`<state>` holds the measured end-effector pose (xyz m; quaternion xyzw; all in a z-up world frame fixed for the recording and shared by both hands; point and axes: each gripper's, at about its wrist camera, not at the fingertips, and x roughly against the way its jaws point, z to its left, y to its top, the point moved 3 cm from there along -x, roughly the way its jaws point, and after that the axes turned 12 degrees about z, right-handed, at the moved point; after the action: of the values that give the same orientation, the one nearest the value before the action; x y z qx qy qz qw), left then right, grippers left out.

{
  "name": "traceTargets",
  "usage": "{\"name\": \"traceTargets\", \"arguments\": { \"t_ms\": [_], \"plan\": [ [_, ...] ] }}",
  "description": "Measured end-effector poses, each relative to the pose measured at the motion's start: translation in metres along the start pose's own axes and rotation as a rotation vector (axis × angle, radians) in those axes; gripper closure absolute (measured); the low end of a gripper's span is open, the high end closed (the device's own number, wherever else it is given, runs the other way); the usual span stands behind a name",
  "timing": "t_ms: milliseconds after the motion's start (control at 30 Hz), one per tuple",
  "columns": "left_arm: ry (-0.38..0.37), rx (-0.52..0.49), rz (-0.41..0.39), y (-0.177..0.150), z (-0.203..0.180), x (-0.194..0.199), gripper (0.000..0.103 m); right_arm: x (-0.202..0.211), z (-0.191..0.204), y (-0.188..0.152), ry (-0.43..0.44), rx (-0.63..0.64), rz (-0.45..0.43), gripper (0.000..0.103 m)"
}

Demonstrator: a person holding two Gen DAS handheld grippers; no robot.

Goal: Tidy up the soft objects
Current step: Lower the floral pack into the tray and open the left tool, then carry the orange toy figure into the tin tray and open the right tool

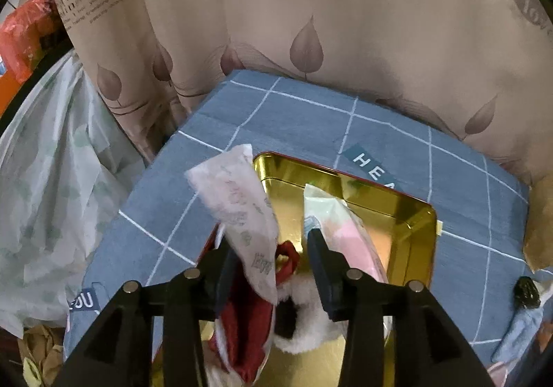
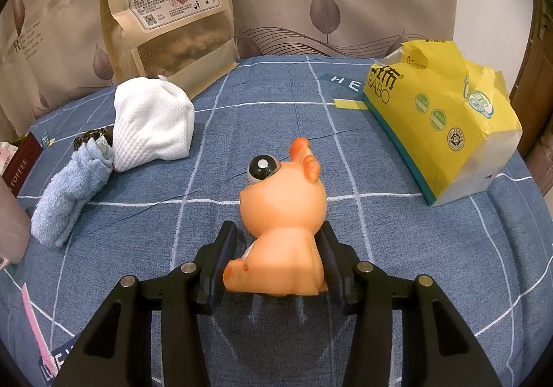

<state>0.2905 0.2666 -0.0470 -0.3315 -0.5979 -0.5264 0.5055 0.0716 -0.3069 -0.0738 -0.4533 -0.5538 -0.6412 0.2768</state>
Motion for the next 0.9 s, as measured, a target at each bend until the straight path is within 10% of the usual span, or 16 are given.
{"name": "traceTargets", "arguments": {
  "t_ms": [433, 900],
  "plan": [
    [-0.091, -0.035, -0.075, -0.034, 0.004, 0.072, 0.058, -0.001, 0.000, 0.000, -0.010, 0.011, -0.002, 0.058],
    [-0.044, -0.096, -0.182, -0.153, 0.012, 0.108, 0.058, 0.003, -0.001, 0.000, -0.011, 0.003, -0.023, 0.064]
  ]
}}
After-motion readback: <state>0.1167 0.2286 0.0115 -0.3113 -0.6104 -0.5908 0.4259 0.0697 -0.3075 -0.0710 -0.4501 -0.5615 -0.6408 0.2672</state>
